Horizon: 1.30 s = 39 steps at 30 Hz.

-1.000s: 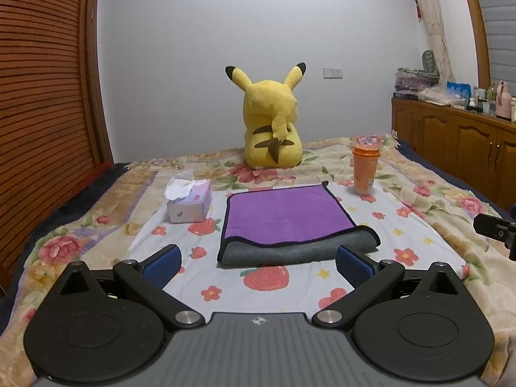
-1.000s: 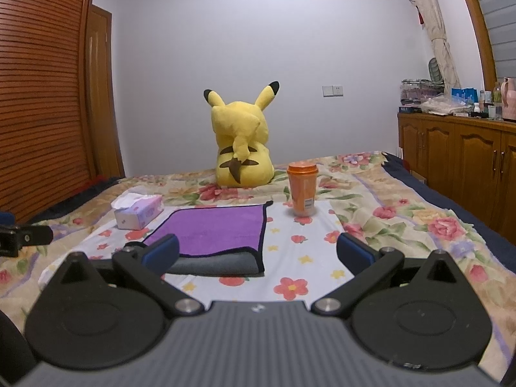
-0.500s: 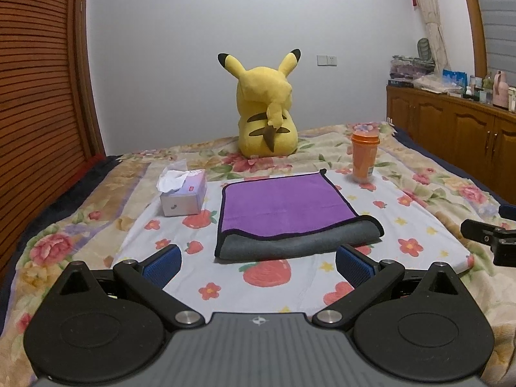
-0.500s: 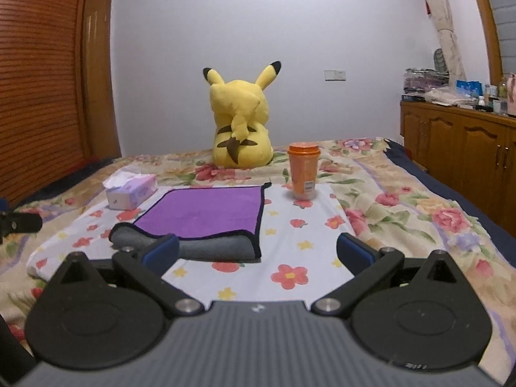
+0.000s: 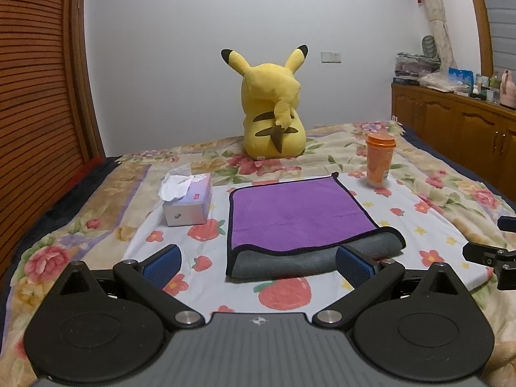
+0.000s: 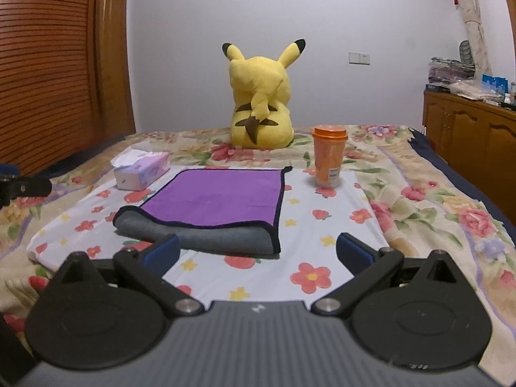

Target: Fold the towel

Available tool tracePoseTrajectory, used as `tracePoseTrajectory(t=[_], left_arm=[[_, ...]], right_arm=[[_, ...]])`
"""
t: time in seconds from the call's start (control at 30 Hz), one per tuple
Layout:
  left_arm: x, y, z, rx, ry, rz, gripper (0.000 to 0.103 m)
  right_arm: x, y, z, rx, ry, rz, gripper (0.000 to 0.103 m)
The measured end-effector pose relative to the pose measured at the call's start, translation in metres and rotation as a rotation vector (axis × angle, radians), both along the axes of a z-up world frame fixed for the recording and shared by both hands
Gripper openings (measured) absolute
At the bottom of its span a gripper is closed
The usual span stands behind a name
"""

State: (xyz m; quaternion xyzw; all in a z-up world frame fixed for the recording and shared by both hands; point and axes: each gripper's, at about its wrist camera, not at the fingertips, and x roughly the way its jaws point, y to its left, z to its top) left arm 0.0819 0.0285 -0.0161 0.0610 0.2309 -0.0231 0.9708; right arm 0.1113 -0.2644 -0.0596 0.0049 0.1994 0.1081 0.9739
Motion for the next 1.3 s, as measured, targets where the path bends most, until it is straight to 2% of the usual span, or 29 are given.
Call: tracePoseTrajectory(t=[0.37, 0.6, 1.3], left_arm=[[0.036, 0.014, -0.011, -0.008, 0.034, -0.018, 0.103], [0.055, 0.019, -0.019, 0.02, 0.05, -0.021, 0.103], [0.11, 0.029, -0.054, 0.027, 0.115, -0.047, 0.102]], right_arm=[[0.028, 0.015, -0.003, -0.03, 0.025, 0.031, 0.103], [0.047, 0.021, -0.007, -0.029, 0.048, 0.03, 0.103], [0.095, 0.042, -0.023, -0.102, 0.099, 0.079, 0.103]])
